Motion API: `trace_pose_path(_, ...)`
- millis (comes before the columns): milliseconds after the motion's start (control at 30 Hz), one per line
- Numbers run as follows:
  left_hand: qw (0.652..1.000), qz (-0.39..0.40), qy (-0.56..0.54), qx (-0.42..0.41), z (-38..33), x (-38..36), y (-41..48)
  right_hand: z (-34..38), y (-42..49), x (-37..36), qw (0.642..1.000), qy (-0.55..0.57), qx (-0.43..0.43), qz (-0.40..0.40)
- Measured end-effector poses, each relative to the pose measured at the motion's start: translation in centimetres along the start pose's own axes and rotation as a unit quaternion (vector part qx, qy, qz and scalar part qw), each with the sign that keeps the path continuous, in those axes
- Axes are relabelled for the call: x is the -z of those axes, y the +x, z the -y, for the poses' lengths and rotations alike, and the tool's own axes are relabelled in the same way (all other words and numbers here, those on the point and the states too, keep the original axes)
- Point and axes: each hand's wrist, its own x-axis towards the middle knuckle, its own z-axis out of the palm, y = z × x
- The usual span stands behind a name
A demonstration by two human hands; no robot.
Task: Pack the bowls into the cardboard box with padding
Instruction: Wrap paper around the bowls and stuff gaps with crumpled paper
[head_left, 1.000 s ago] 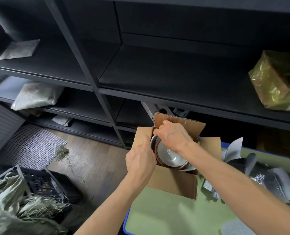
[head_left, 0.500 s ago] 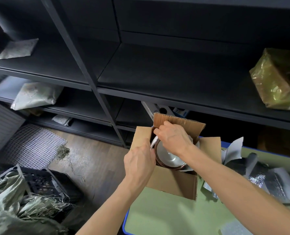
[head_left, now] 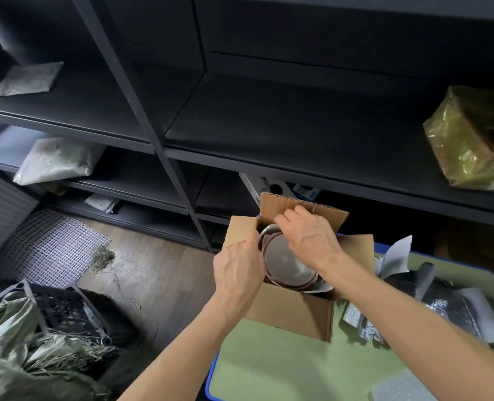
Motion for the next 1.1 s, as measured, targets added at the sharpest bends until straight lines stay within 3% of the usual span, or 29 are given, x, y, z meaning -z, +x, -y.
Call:
trace_pose_path(200,0.999,-0.031,0.019,-0.029,-0.5,0.3,0.3,0.5,0.3,0.3,0.999,-0.010,-0.021,0.025)
trace_pose_path(400,0.997,-0.013,0.061,-0.052,-0.5,-0.3,1.4,1.8,1.1,-0.2,0.998,-0.001,-0.017,0.062)
trace_pose_path(633,0.996,0.005,0.066,-0.056,-0.1,-0.3,1.9,1.5,0.4,0.2,0.999,-0.023,-0.012,0.035)
trace_pose_path(1100,0.997,0.019,0.027,-0.063,0.2,-0.2,2.5,1.3,-0.3,0.1,0.993,-0.025,-0.112,0.025)
